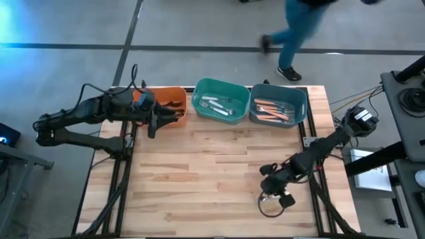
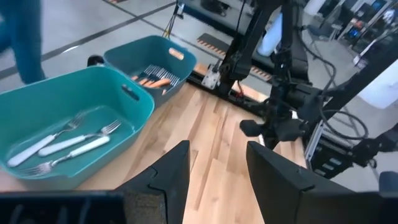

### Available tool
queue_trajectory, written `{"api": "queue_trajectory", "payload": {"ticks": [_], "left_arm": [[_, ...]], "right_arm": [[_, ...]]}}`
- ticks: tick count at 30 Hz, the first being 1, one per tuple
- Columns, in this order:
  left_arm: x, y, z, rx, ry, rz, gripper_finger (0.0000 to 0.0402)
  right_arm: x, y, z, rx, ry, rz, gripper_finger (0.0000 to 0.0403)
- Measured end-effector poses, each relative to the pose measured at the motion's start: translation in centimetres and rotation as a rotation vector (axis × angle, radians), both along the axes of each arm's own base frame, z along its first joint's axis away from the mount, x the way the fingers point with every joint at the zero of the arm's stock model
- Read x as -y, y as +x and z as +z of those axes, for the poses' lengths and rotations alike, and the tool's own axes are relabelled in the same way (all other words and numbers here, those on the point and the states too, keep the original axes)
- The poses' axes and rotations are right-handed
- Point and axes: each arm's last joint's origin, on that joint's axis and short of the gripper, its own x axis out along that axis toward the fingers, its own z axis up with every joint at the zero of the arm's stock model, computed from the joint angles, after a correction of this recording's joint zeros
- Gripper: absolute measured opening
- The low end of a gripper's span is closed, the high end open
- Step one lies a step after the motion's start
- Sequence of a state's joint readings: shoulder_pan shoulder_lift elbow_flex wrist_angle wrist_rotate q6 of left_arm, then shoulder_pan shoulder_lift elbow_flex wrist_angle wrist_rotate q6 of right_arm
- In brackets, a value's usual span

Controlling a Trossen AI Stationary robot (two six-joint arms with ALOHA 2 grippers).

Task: Sort silverware by color (type)
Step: Put the white fork into the green bin

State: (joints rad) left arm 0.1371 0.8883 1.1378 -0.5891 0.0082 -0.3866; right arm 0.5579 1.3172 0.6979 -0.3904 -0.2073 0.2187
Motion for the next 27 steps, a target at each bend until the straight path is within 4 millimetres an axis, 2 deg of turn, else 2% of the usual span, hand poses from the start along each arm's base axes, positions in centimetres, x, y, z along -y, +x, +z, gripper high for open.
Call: {"api": "queue_trajectory", "payload": {"ticks": [5, 9, 15, 21, 27], "left_arm": [[0.2, -1.1, -0.1, -0.028, 0.008, -0.004, 0.0141], [0.2, -1.7, -0.1, -0.045, 0.029, -0.013, 0.0141], [0.2, -1.9, -0.1, -0.039, 0.038, -0.014, 0.0141], [0.1, -1.7, -0.1, -0.046, 0.051, 0.022, 0.0141], [0.0, -1.6, -0.2, -0.055, 0.073, 0.056, 0.0141]], "right_arm": [[-0.6, 1.0, -0.8, -0.078, 0.016, -0.108, 0.0009], [-1.1, 1.4, -1.3, -0.096, 0.008, -0.106, 0.0014], [-1.4, 1.6, -1.6, -0.147, 0.027, -0.172, 0.0056], [-2.2, 1.1, -1.1, -0.117, 0.021, -0.096, 0.0102], [-2.8, 0.1, -1.9, -0.122, -0.081, 0.002, 0.0118]]}}
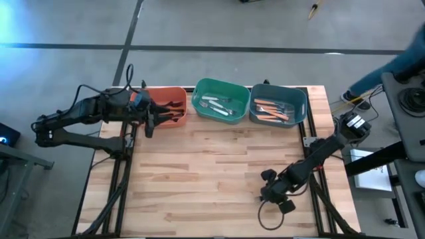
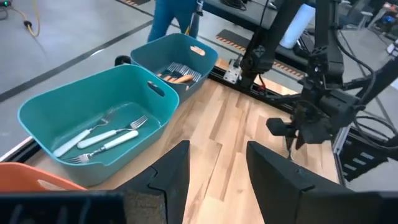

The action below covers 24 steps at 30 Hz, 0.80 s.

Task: Sort silverware by color (type)
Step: Put the white fork into the green bin

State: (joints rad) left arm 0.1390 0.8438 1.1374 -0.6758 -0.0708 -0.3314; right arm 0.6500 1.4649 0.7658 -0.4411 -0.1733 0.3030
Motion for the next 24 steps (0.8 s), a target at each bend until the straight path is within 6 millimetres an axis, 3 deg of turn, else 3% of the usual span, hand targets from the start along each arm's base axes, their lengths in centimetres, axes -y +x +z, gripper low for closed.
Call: {"api": "queue_trajectory", "payload": {"ticks": [9, 15, 19, 24], "left_arm": [[-0.1, 0.3, -0.1, -0.015, 0.025, 0.000, 0.0141], [-0.1, 0.3, -0.2, -0.019, 0.034, -0.003, 0.0141], [-0.1, 0.3, -0.2, -0.023, 0.034, -0.004, 0.0141], [-0.1, 0.3, -0.3, -0.030, 0.033, -0.004, 0.0141]], "right_arm": [[-0.1, 0.3, -2.5, -0.044, -0.131, -0.029, 0.0091], [-0.1, 0.2, -3.4, -0.081, -0.154, -0.064, 0.0025], [-0.1, 0.2, -3.1, -0.084, -0.142, -0.107, 0.0024], [0.3, 0.2, -1.1, -0.012, -0.094, -0.119, 0.0024]]}}
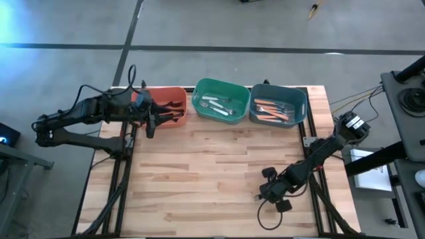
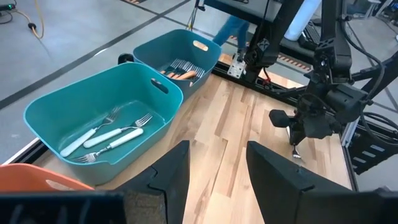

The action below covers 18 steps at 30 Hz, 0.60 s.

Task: Sort silverware by color (type)
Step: Put the white fork into the green bin

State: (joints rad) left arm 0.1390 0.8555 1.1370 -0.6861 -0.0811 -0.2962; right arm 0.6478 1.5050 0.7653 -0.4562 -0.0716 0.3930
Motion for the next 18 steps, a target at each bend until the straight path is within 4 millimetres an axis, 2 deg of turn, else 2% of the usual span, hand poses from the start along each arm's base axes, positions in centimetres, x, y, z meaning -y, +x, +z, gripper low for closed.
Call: {"api": "queue_trajectory", "payload": {"ticks": [6, 9, 14, 18], "left_arm": [[0.0, 0.0, -0.1, -0.005, -0.002, 0.000, 0.0141], [0.0, 0.0, -0.1, -0.004, -0.006, 0.002, 0.0141], [0.0, 0.0, 0.0, 0.001, -0.020, 0.008, 0.0141], [0.0, 0.0, 0.0, 0.004, -0.031, 0.013, 0.0141]], "right_arm": [[1.7, 0.4, 3.3, 0.198, -0.035, -0.102, 0.0022], [2.9, 0.8, 4.3, 0.275, -0.073, -0.166, 0.0021], [5.9, 2.4, 6.3, 0.485, -0.212, -0.252, 0.0004], [9.6, 4.4, 7.7, 0.642, -0.347, -0.314, 0.0002]]}}
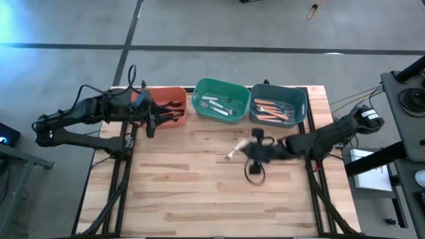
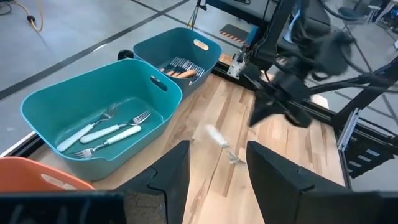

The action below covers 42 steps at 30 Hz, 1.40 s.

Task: Sort silverware by color (type)
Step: Put the white fork into the green bin

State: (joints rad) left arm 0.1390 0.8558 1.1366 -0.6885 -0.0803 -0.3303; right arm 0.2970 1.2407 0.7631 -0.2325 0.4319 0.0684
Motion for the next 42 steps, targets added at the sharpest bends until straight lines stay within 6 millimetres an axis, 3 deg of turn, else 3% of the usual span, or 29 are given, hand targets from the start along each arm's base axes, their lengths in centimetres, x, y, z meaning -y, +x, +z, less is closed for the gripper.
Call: {"api": "queue_trajectory", "payload": {"ticks": [4, 8, 14, 17, 23, 26, 29, 33, 42], "left_arm": [[0.0, 0.0, 0.0, 0.006, -0.028, 0.011, 0.0141], [0.0, 0.0, 0.0, 0.009, -0.041, 0.010, 0.0141], [0.0, 0.0, 0.0, 0.008, -0.044, 0.011, 0.0141], [0.0, 0.0, 0.0, 0.008, -0.044, 0.011, 0.0141], [0.0, 0.0, 0.0, 0.006, -0.051, 0.009, 0.0141], [0.0, -0.1, -0.1, 0.001, -0.054, 0.010, 0.0141], [0.0, -0.1, -0.1, 0.001, -0.055, 0.010, 0.0141], [0.1, -0.1, -0.2, -0.007, -0.055, 0.010, 0.0141], [0.1, -0.3, -0.2, -0.018, -0.057, 0.010, 0.0141]], "right_arm": [[3.0, 1.4, 0.9, 0.096, 0.025, -0.049, 0.0004], [4.3, 1.6, 0.4, 0.053, 0.065, -0.003, 0.0006], [6.0, 2.7, -2.0, -0.036, 0.116, -0.071, 0.0008], [7.0, 3.3, -3.6, -0.075, 0.246, -0.092, 0.0014], [8.5, 4.9, -4.9, -0.044, 0.373, -0.163, 0.0059], [9.1, 6.3, -4.2, -0.003, 0.345, -0.192, 0.0090], [9.9, 7.9, -3.8, 0.046, 0.294, -0.361, 0.0117], [11.4, 10.6, -4.0, 0.090, 0.392, -0.547, 0.0140], [13.4, 15.0, -3.9, -0.209, 0.353, -0.659, 0.0147]]}}
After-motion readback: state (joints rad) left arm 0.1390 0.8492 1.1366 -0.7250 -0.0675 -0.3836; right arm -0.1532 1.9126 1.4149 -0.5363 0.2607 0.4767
